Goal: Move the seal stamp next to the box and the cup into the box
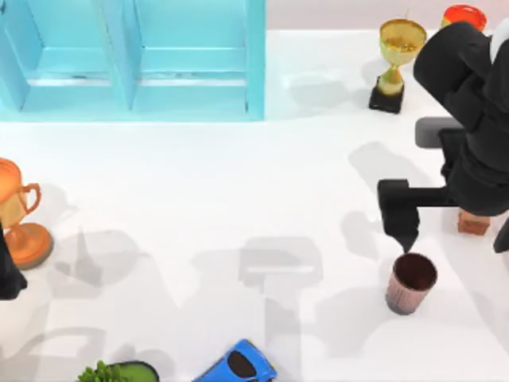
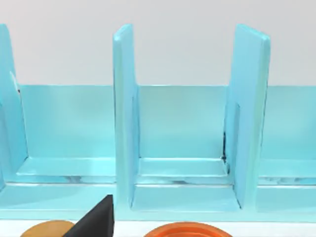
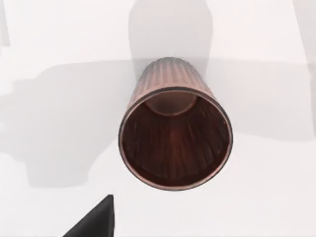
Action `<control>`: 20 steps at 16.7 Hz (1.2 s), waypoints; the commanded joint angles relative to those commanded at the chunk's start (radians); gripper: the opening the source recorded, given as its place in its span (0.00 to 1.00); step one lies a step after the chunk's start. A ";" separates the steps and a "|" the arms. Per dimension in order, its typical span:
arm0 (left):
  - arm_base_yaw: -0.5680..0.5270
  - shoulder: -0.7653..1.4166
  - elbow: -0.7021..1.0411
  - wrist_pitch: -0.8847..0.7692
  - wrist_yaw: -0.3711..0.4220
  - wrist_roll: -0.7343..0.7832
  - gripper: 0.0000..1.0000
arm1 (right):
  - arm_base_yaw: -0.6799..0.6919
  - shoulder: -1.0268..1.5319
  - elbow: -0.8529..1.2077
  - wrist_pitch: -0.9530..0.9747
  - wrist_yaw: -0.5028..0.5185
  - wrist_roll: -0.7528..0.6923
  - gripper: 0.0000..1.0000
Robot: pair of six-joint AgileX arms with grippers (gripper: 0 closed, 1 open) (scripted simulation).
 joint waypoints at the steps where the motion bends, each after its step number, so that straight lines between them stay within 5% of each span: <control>1: 0.000 0.000 0.000 0.000 0.000 0.000 1.00 | 0.000 0.000 -0.002 0.003 0.000 0.000 1.00; 16: 0.000 0.000 0.000 0.000 0.000 0.000 1.00 | 0.008 0.084 -0.231 0.320 0.000 0.006 1.00; 20: 0.000 0.000 0.000 0.000 0.000 0.000 1.00 | 0.008 0.084 -0.231 0.320 0.000 0.006 0.70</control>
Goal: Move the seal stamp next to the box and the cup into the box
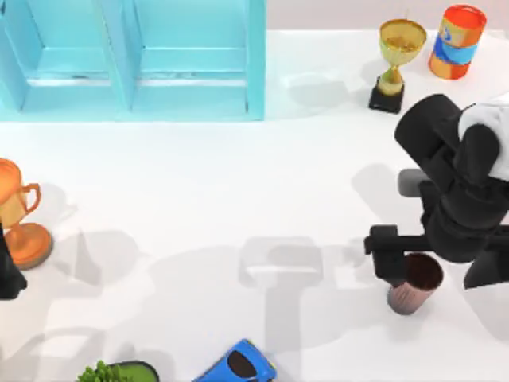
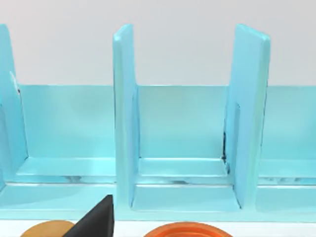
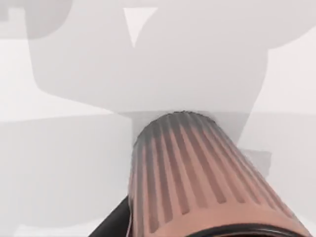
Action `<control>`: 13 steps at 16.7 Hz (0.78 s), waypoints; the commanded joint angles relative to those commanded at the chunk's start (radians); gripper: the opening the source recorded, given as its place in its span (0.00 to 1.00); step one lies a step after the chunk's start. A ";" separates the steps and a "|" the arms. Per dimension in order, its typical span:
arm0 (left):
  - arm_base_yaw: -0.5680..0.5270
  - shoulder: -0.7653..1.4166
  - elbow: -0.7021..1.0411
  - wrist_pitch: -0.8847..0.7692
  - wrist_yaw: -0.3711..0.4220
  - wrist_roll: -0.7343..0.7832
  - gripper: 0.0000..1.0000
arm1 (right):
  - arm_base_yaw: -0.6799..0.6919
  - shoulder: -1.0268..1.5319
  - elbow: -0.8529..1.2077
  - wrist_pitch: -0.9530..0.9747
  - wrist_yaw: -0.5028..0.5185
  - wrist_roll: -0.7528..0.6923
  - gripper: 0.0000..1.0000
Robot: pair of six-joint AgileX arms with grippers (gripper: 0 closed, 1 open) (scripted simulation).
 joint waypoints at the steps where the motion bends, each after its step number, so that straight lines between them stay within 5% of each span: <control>1: 0.000 0.000 0.000 0.000 0.000 0.000 1.00 | 0.000 0.000 0.000 0.000 0.000 0.000 0.62; 9: 0.000 0.000 0.000 0.000 0.000 0.000 1.00 | 0.000 0.000 0.000 0.000 0.000 0.000 0.02; 13: 0.000 0.000 0.000 0.000 0.000 0.000 1.00 | 0.000 0.000 0.000 0.000 0.000 0.000 0.00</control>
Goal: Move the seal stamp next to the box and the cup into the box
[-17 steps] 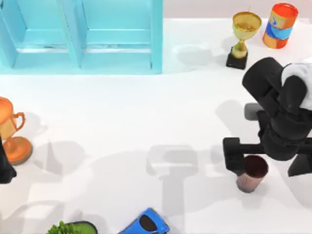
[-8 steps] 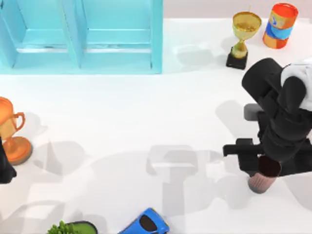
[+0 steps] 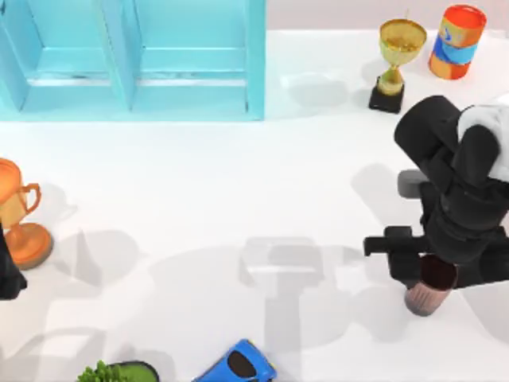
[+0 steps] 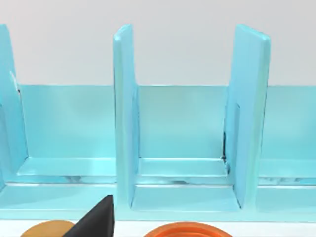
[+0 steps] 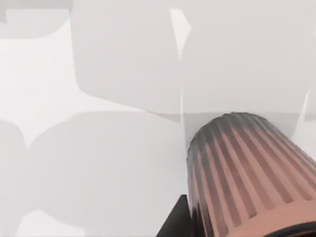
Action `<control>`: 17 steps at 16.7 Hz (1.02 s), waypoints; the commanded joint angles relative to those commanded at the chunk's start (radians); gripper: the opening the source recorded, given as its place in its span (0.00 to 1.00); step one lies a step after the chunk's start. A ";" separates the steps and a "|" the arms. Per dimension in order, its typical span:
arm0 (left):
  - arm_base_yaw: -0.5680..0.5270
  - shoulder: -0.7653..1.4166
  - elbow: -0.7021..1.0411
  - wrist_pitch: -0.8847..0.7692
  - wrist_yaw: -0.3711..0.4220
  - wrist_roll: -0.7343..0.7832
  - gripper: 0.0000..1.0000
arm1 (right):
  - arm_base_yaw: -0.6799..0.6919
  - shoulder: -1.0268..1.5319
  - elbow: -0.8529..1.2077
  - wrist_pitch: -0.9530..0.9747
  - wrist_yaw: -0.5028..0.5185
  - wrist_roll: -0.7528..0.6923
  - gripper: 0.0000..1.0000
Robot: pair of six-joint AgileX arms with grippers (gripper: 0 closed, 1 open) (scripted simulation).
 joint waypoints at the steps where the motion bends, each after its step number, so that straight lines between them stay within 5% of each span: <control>1: 0.000 0.000 0.000 0.000 0.000 0.000 1.00 | 0.000 0.000 0.000 0.000 0.000 0.000 0.00; 7: 0.000 0.000 0.000 0.000 0.000 0.000 1.00 | -0.017 -0.010 0.011 -0.017 0.000 -0.014 0.00; 17: 0.000 0.000 0.000 0.000 0.000 0.000 1.00 | -0.336 -0.219 0.173 -0.391 0.000 -0.337 0.00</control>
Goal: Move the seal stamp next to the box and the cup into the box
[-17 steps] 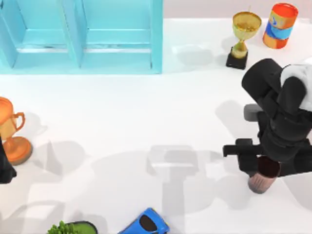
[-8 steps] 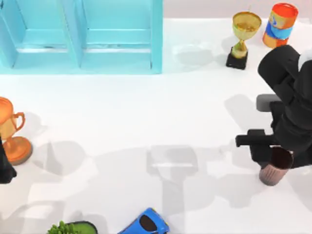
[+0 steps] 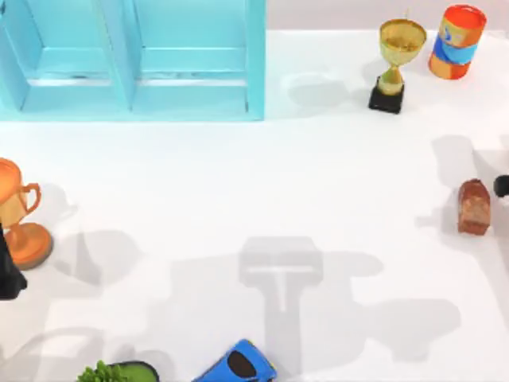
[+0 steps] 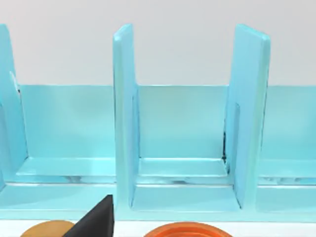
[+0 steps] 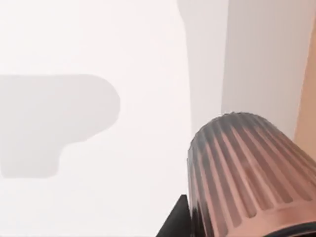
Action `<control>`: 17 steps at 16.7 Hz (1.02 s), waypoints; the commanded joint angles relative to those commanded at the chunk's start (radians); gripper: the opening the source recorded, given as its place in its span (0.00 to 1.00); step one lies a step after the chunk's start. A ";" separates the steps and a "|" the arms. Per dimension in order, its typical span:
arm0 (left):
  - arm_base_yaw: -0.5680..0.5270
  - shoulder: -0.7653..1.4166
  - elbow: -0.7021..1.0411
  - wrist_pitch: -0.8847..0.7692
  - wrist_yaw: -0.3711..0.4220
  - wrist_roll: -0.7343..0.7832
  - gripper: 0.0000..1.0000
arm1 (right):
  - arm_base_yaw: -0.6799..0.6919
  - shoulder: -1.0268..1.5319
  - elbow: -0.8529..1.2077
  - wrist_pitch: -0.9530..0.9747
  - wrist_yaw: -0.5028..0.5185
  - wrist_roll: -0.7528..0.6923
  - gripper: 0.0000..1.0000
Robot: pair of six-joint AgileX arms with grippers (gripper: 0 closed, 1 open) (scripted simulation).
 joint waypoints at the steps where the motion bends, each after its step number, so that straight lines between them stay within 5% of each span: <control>1: 0.000 0.000 0.000 0.000 0.000 0.000 1.00 | -0.001 -0.001 0.001 -0.001 0.000 -0.001 0.00; 8: 0.000 0.000 0.000 0.000 0.000 0.000 1.00 | -0.058 -0.010 0.012 0.015 0.017 -0.067 0.00; 17: 0.000 0.000 0.000 0.000 0.000 0.000 1.00 | -0.599 -0.045 0.006 0.043 0.045 -0.641 0.00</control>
